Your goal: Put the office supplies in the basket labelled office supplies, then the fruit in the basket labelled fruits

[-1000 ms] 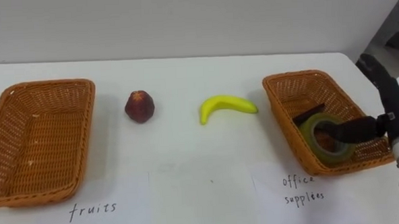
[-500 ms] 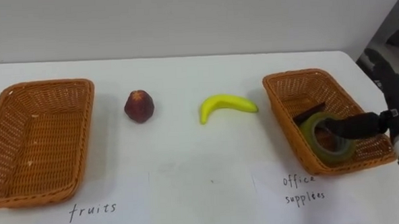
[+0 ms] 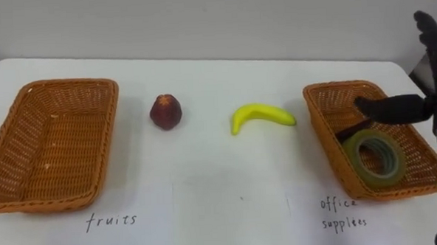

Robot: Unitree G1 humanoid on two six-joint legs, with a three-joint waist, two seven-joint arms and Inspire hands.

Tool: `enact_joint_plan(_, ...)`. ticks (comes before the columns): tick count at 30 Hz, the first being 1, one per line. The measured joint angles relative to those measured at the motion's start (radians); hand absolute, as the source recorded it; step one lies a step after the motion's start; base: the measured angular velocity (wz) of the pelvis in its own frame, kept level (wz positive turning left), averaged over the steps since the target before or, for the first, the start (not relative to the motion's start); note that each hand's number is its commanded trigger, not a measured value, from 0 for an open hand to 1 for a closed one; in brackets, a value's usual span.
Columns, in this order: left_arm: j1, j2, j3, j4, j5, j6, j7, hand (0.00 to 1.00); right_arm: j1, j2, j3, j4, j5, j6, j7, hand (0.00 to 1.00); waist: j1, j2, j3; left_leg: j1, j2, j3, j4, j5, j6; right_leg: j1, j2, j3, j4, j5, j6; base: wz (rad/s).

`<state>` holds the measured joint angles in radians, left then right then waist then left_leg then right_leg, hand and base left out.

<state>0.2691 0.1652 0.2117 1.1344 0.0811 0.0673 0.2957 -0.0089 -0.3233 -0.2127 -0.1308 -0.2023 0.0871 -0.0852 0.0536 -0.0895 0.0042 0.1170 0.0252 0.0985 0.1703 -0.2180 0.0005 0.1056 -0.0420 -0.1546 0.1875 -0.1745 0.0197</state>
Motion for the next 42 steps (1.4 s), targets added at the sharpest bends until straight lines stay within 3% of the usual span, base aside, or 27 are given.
enact_joint_plan(15, -0.009, 0.001, -0.009, -0.026, 0.001, 0.002, -0.027, 0.0, -0.079, -0.002, 0.092, 0.005, 0.069, -0.001, -0.003, 0.0, 0.036, 0.009, 0.0019, -0.008, -0.002, -0.032, 0.002, 0.001, -0.001, 0.014, -0.003, -0.037, -0.002, 0.0, 0.0, 0.07)
enact_joint_plan(18, -0.006, 0.001, -0.01, -0.032, 0.043, 0.019, -0.035, 0.0, -0.109, -0.003, 0.124, 0.006, 0.08, 0.0, 0.006, 0.0, 0.038, 0.006, -0.0001, -0.014, -0.003, -0.045, 0.004, 0.002, -0.002, 0.014, -0.003, -0.051, -0.002, 0.0, 0.0, 0.14)
enact_joint_plan(25, 0.003, 0.001, 0.008, -0.059, 0.11, 0.038, -0.052, 0.0, -0.123, -0.003, 0.153, 0.008, 0.126, 0.006, 0.057, 0.0, 0.088, -0.014, -0.0042, -0.02, -0.005, -0.054, 0.017, 0.002, -0.001, 0.017, -0.008, -0.072, -0.003, 0.0, 0.001, 0.07)
enact_joint_plan(32, 0.03, 0.006, 0.013, -0.066, 0.111, 0.038, -0.072, 0.0, -0.127, -0.009, 0.163, 0.048, 0.146, 0.009, 0.1, 0.0, 0.099, -0.049, -0.0026, -0.035, -0.007, -0.076, 0.02, 0.003, 0.0, 0.018, -0.01, -0.099, -0.003, 0.0, 0.001, 0.09)
enact_joint_plan(36, 0.031, 0.01, 0.013, -0.087, 0.11, 0.037, -0.072, 0.0, -0.128, -0.044, 0.186, 0.054, 0.148, 0.009, 0.125, 0.0, 0.115, -0.05, -0.0015, -0.039, -0.007, -0.076, 0.023, 0.003, 0.0, 0.015, -0.01, -0.1, -0.003, 0.0, 0.001, 0.01)
enact_joint_plan(42, 0.033, 0.013, 0.016, -0.103, 0.11, 0.037, -0.092, 0.0, -0.13, -0.051, 0.195, 0.053, 0.148, 0.015, 0.164, 0.0, 0.12, -0.055, -0.002, -0.067, -0.007, -0.08, 0.033, 0.004, -0.001, -0.005, -0.011, -0.108, -0.002, 0.0, 0.001, 0.02)
